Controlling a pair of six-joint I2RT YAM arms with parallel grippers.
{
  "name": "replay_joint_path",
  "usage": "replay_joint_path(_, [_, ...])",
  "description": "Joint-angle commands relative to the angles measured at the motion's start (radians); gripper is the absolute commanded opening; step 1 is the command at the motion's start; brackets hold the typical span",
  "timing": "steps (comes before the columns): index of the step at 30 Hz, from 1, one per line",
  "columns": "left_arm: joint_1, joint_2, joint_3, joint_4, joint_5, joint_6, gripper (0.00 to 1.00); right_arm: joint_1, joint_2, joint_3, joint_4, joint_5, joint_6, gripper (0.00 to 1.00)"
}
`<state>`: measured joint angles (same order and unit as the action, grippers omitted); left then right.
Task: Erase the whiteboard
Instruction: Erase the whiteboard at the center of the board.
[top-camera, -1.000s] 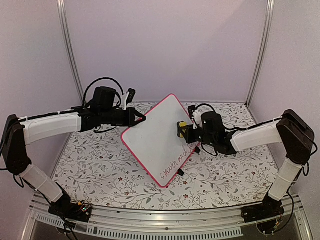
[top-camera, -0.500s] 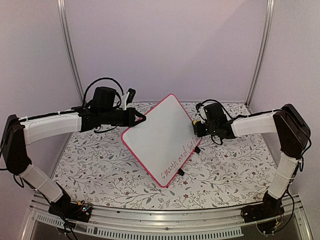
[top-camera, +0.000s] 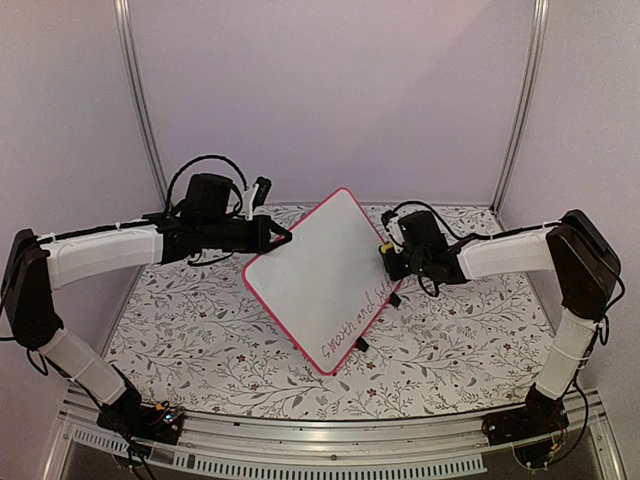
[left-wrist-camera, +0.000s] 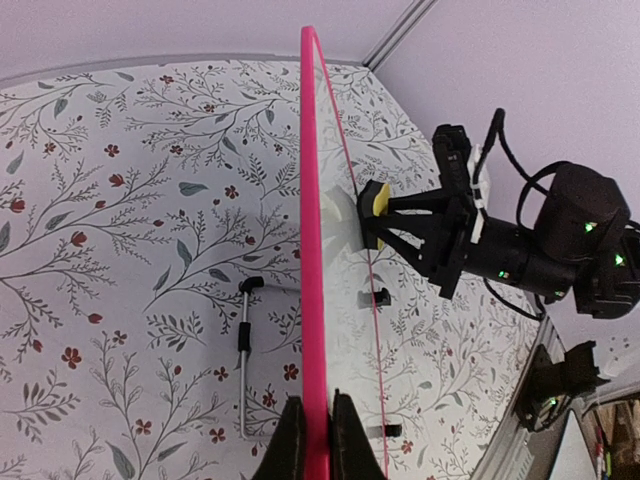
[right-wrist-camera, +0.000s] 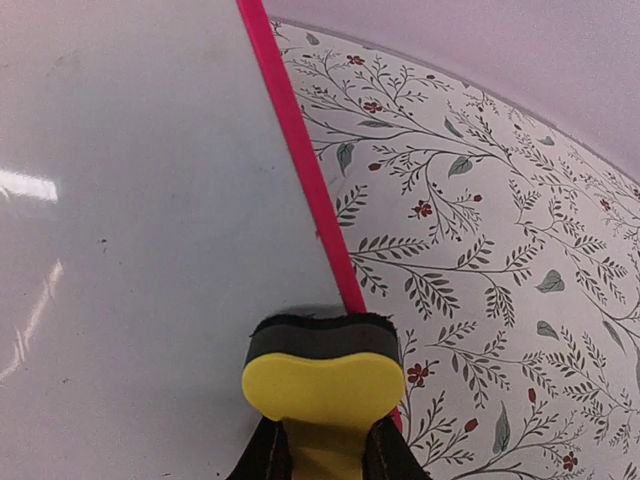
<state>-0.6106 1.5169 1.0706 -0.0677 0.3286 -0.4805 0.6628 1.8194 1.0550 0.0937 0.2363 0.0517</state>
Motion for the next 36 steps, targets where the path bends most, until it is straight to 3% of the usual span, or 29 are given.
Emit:
replay_joint_path(1, [-0.028, 0.044, -0.024, -0.063, 0.006, 0.12, 0.0, 0.112, 0.035, -0.048, -0.036, -0.11, -0.007, 0.15])
replay_joint_path(36, [-0.029, 0.022, -0.027, -0.063, -0.001, 0.122, 0.0, 0.453, 0.034, -0.069, 0.017, 0.025, -0.005, 0.15])
